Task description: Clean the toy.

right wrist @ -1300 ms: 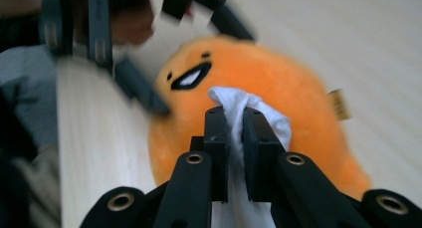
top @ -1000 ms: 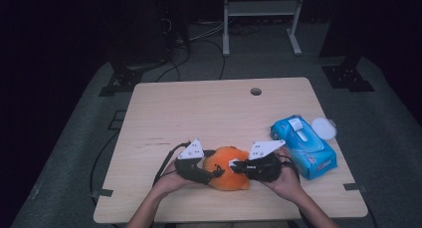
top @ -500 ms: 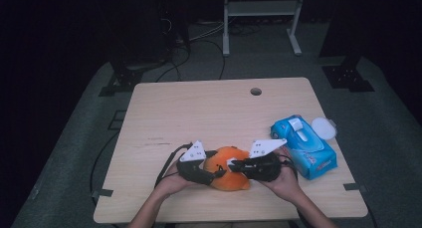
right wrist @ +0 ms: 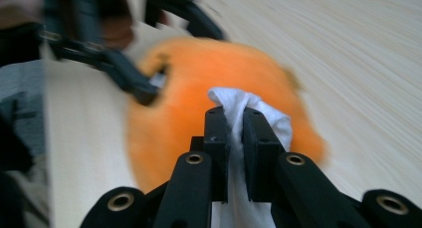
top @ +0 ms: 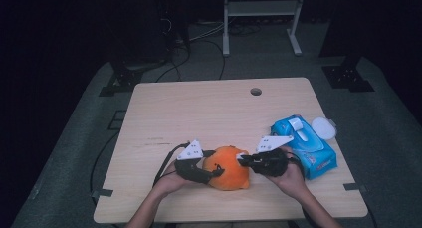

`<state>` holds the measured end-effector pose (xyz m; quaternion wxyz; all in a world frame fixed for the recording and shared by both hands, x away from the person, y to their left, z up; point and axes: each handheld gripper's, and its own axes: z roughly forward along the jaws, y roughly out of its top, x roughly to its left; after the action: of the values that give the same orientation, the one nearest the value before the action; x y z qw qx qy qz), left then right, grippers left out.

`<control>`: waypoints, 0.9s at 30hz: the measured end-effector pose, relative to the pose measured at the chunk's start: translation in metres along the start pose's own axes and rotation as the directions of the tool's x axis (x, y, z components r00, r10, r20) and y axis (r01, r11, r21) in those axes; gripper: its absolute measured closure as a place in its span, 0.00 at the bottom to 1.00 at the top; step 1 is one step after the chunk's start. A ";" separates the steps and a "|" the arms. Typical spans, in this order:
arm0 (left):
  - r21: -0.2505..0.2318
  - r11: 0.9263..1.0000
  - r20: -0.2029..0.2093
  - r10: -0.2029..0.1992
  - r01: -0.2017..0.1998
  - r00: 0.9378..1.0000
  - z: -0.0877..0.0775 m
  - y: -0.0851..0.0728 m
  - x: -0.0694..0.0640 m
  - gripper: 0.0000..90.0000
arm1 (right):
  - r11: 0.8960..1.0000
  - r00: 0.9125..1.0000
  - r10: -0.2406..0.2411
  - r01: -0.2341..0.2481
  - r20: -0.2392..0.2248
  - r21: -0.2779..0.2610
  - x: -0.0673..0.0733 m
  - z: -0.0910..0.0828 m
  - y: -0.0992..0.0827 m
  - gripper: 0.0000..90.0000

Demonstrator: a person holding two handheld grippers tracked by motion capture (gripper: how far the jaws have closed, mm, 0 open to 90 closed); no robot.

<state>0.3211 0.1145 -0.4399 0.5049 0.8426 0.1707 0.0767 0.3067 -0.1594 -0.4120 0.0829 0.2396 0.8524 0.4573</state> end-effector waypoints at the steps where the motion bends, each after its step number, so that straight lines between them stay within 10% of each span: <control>1: -0.001 1.000 -0.001 -0.002 0.002 1.000 0.000 0.000 0.000 0.31 | 1.000 1.000 -0.016 0.016 -0.012 -0.002 0.005 0.002 0.002 0.90; 12: -0.017 0.999 -0.004 -0.027 0.027 1.000 -0.001 -0.003 0.004 0.31 | 1.000 1.000 0.006 -0.006 -0.005 0.007 -0.009 0.001 -0.007 0.90; 23: 0.036 0.993 -0.039 0.117 -0.116 0.992 0.003 0.007 -0.015 0.30 | 0.999 0.999 -0.038 0.038 -0.020 -0.002 0.014 0.003 0.008 0.90; 27: 0.031 0.994 -0.044 0.103 -0.102 0.994 0.003 0.006 -0.014 0.31 | 1.000 1.000 -0.022 0.022 -0.006 0.004 0.001 0.003 0.004 0.90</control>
<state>0.3099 0.1043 -0.4352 0.4841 0.8555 0.1398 0.1195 0.3077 -0.1547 -0.4108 0.0848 0.2289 0.8562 0.4553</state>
